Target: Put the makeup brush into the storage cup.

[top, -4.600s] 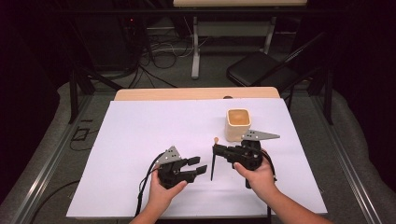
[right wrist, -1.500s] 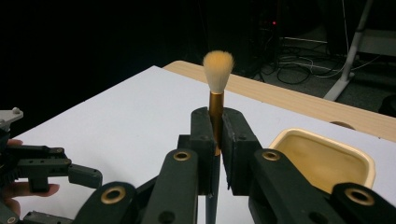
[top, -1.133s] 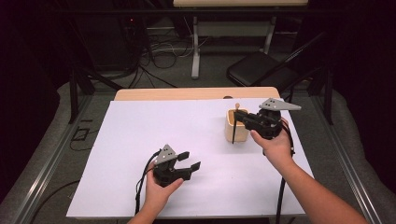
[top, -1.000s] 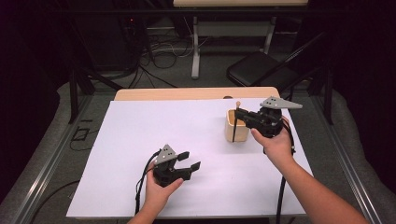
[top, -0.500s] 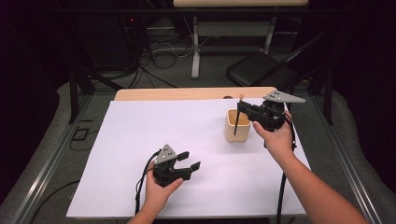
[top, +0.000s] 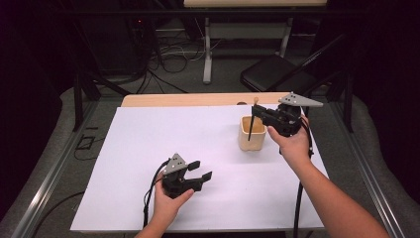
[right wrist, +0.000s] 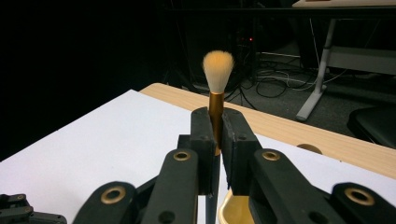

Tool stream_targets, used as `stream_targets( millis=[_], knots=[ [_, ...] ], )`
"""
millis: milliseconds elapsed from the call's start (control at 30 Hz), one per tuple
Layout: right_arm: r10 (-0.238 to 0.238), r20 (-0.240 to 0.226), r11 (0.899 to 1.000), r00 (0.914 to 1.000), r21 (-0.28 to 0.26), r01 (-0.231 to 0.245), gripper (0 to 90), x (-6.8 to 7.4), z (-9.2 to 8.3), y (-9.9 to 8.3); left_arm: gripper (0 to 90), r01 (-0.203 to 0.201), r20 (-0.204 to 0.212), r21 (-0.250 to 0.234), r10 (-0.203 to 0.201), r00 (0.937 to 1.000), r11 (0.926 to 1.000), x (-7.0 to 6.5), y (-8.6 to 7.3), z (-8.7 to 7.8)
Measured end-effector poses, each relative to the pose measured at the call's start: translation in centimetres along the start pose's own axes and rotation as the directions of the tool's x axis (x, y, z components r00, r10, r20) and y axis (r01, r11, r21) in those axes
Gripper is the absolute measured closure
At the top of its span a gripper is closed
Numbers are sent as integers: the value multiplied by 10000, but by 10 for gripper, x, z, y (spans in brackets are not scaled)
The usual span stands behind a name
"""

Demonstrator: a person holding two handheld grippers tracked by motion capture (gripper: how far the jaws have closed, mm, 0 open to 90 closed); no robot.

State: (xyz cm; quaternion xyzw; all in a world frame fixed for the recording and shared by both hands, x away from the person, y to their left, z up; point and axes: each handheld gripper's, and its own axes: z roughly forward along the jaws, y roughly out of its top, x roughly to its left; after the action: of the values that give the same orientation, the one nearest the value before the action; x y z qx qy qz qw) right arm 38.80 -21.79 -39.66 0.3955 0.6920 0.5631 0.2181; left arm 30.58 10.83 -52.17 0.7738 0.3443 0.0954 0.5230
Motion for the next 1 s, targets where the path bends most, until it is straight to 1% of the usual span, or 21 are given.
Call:
stream_targets(
  millis=[400,533,733,1000],
  knots=[
    [-147,253,9999,9996,-34,148,837,-3,3,9,377,22,-25,-2,-22,10000,10000,0,0,0],
    [-141,319,9998,9994,-114,145,837,-3,5,10,377,-3,-27,22,3,10000,10000,0,0,0],
    [-157,458,9999,9988,-22,159,837,-4,11,10,377,6,-17,12,-6,10000,10000,0,0,0],
    [-161,699,9998,9974,-82,168,837,-8,15,16,377,53,-7,-38,-53,10000,10000,1,0,0]
  ],
)
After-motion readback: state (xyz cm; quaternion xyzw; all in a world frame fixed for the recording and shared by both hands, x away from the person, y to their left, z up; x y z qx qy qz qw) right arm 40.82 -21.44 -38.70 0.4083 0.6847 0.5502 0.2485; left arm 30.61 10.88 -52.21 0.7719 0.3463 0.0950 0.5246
